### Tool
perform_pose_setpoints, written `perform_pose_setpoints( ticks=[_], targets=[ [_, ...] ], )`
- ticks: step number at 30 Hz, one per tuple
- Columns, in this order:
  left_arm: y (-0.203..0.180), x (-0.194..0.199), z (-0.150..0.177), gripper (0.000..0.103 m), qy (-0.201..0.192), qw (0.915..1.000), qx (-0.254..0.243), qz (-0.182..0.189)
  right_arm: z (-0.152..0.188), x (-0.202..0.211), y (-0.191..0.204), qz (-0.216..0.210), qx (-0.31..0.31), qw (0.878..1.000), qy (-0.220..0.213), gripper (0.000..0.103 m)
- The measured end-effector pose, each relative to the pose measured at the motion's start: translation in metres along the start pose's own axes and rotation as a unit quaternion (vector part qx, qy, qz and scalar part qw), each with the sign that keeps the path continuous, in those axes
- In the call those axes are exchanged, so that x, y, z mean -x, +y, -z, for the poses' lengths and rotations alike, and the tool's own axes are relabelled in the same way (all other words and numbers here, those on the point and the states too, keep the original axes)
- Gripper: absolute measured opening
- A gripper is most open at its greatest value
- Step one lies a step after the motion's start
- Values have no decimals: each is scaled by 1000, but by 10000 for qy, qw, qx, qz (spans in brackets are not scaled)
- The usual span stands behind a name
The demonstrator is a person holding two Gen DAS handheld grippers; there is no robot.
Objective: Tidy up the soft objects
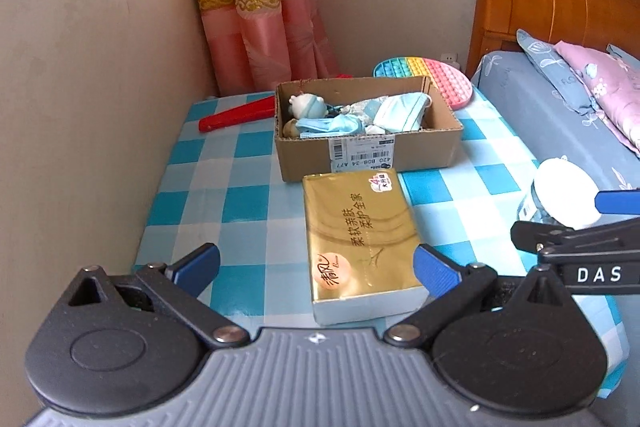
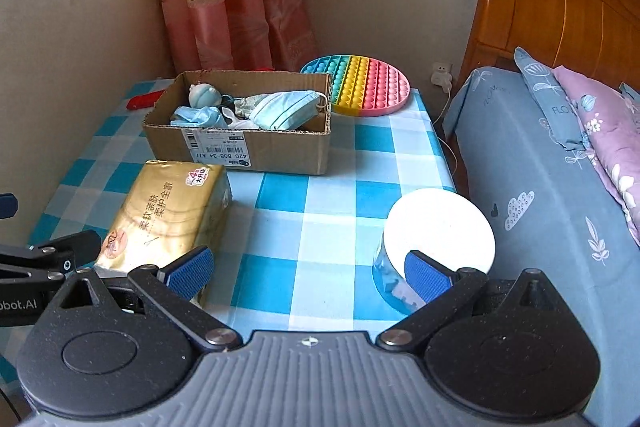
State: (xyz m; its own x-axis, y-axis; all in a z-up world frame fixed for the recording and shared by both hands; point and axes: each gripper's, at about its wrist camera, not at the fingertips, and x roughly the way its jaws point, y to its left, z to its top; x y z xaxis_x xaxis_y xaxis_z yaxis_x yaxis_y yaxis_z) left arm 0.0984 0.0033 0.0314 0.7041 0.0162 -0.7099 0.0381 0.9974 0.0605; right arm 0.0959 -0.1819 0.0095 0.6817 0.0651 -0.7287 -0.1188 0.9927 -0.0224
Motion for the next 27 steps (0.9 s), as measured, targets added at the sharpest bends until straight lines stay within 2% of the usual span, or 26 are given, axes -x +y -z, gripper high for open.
perform_pose_setpoints(
  ticks=[27],
  targets=[
    [-1,14,2,102,-13,9999,113,-111,4,17,1,-27,7,9999,-146,103]
  ],
)
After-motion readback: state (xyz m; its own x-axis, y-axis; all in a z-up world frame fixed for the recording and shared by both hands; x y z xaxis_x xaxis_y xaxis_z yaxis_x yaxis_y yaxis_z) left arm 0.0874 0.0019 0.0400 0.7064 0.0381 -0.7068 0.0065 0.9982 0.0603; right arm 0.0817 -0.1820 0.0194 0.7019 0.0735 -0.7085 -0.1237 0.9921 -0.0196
